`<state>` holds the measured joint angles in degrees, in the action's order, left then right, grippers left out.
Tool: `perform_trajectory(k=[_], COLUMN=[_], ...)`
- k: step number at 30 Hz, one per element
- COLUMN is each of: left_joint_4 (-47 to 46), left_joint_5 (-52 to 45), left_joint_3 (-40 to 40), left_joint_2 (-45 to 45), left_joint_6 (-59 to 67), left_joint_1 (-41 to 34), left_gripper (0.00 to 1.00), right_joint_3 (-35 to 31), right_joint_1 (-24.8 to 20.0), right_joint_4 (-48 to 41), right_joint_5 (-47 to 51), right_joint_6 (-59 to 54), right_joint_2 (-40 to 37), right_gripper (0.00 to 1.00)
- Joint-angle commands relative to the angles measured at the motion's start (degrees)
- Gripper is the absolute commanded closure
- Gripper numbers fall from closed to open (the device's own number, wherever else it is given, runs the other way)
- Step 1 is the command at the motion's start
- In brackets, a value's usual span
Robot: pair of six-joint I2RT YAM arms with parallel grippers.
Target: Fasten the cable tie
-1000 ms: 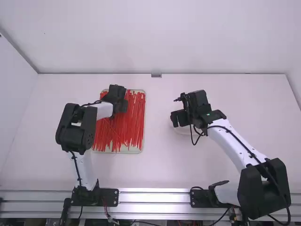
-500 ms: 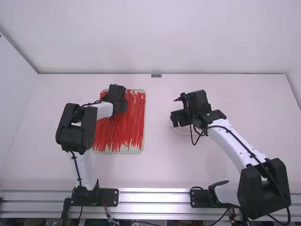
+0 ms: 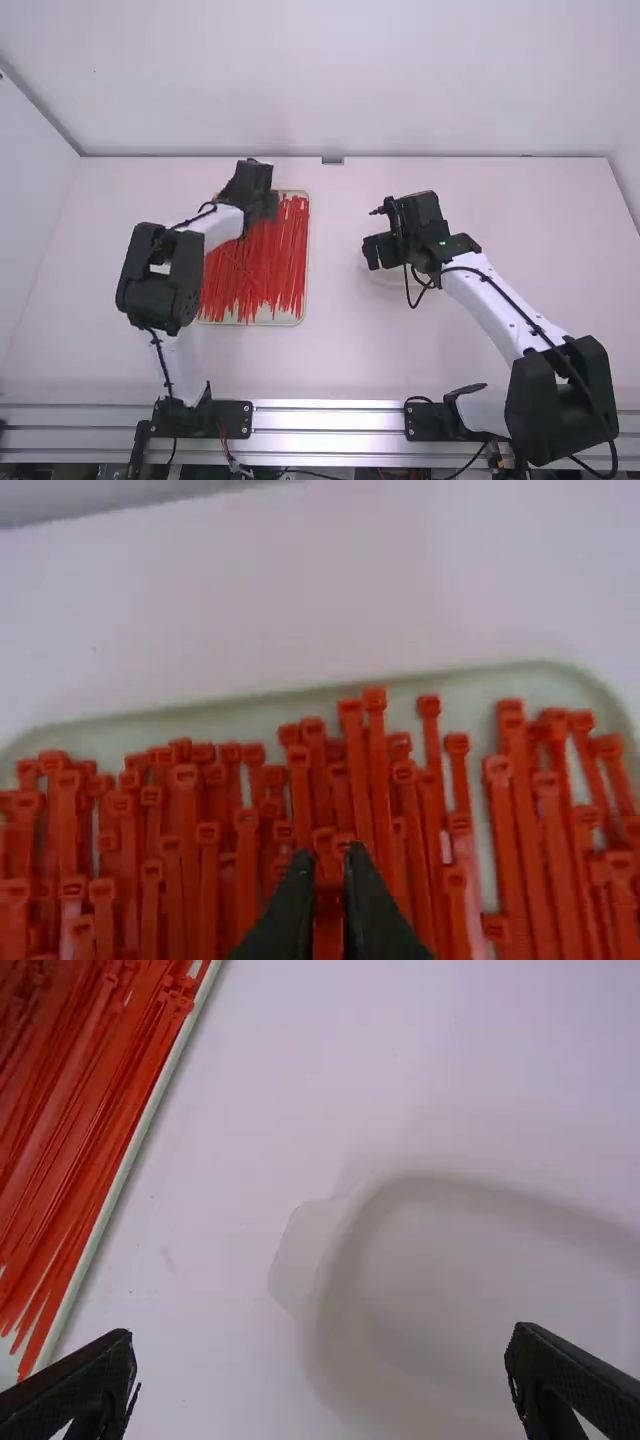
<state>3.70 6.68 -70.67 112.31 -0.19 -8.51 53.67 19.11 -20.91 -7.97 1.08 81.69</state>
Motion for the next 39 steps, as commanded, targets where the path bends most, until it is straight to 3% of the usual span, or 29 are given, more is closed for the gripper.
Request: perform_trajectory(k=[1, 14, 22, 28, 39], left_joint_4=[0.4, -1.4, 8.1, 7.3, 7.7], left_joint_5=[0.5, 0.3, 0.5, 1.7, -2.8], left_joint_3=[-1.2, 1.5, 18.2, 24.6, 24.7], left_joint_2=[-7.8, -31.3, -46.8, -52.8, -53.0], left_joint_6=[-0.4, 1.3, -0.5, -9.2, -23.6], left_joint_1=[-0.2, -1.8, -3.1, -3.1, -5.3], left_gripper=[0.98, 0.98, 0.98, 0.98, 0.98], right_joint_3=[1.6, 1.6, 1.7, 3.6, 3.8], right_joint_1=[0.1, 0.1, 0.1, 0.1, 0.1], right_joint_4=[0.1, 0.8, 3.2, 5.8, 20.7], right_joint_5=[0.3, 0.3, -3.7, -17.1, -39.3], right_joint_6=[0.0, 0.0, -0.1, -3.3, -1.5], right_joint_2=[0.6, 0.6, 0.6, 0.6, 0.6], right_gripper=[0.02, 0.02, 0.02, 0.02, 0.02])
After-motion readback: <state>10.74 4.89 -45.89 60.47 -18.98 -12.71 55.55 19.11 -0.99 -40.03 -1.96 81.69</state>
